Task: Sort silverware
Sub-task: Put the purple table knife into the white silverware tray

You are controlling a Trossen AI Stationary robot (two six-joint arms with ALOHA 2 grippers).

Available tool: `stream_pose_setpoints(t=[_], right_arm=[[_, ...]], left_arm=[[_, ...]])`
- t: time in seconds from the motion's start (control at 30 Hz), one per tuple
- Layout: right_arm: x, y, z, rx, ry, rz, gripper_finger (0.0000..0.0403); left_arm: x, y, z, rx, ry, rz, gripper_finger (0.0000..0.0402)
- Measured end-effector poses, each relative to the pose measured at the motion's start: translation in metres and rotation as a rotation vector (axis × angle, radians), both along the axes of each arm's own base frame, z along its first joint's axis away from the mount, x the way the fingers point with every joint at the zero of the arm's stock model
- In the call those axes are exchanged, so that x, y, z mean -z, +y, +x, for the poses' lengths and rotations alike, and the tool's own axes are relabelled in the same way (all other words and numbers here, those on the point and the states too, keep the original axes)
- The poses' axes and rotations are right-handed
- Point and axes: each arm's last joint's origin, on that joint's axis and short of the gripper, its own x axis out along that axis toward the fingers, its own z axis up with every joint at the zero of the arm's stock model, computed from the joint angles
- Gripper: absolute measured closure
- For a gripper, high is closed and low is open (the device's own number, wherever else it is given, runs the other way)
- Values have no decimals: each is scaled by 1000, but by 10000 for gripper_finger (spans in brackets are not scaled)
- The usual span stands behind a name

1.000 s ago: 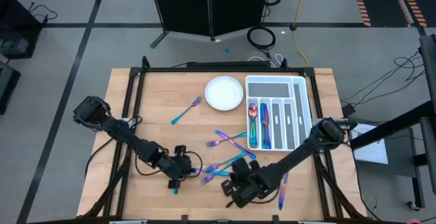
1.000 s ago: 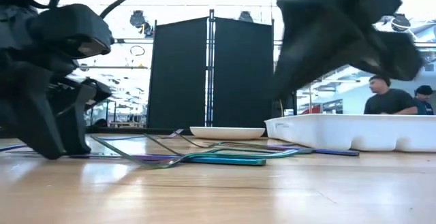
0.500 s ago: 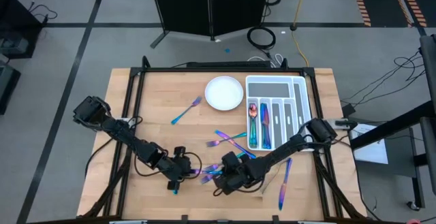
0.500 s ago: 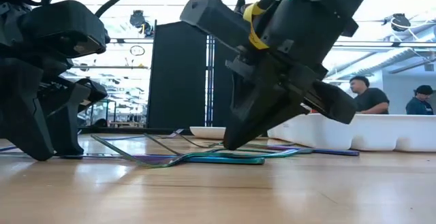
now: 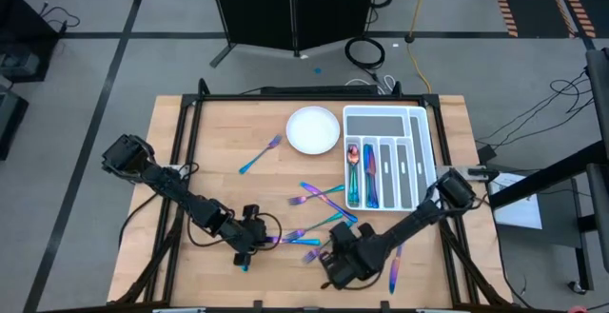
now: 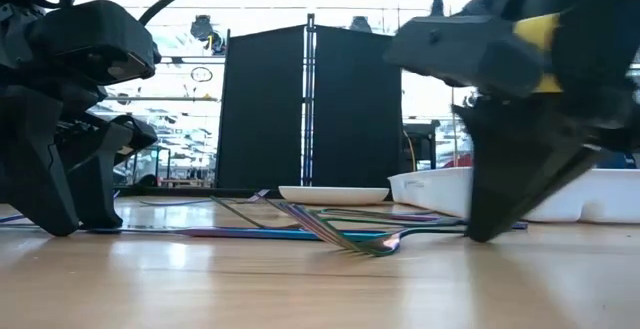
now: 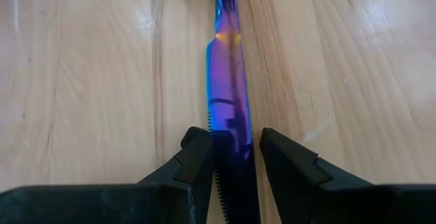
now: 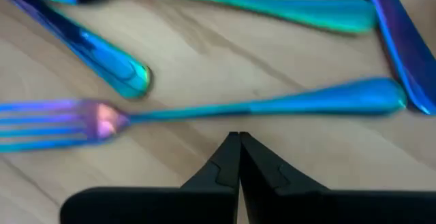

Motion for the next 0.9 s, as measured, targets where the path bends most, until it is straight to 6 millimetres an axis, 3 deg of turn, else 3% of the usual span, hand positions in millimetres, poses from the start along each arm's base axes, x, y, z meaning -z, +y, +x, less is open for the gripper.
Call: stream_pose_setpoints(t=[0.2, 0.37, 0.63, 0.73, 0.9], right_arm=[[-14, 15, -16, 15, -29, 35, 403], [-59, 17, -8, -18, -251, 20, 403], [-35, -17, 34, -54, -236, 9, 403], [-23, -30, 40, -30, -192, 4, 403], [-23, -34, 48, -91, -179, 56, 403]], left_arm=[[0, -2, 0, 24, -16, 11, 275], [-1, -6, -2, 41, -31, 8, 275], [-1, -7, -2, 49, -33, 2, 275], [-1, -7, -2, 38, -38, 6, 275], [-1, -6, -1, 6, -67, 45, 275]])
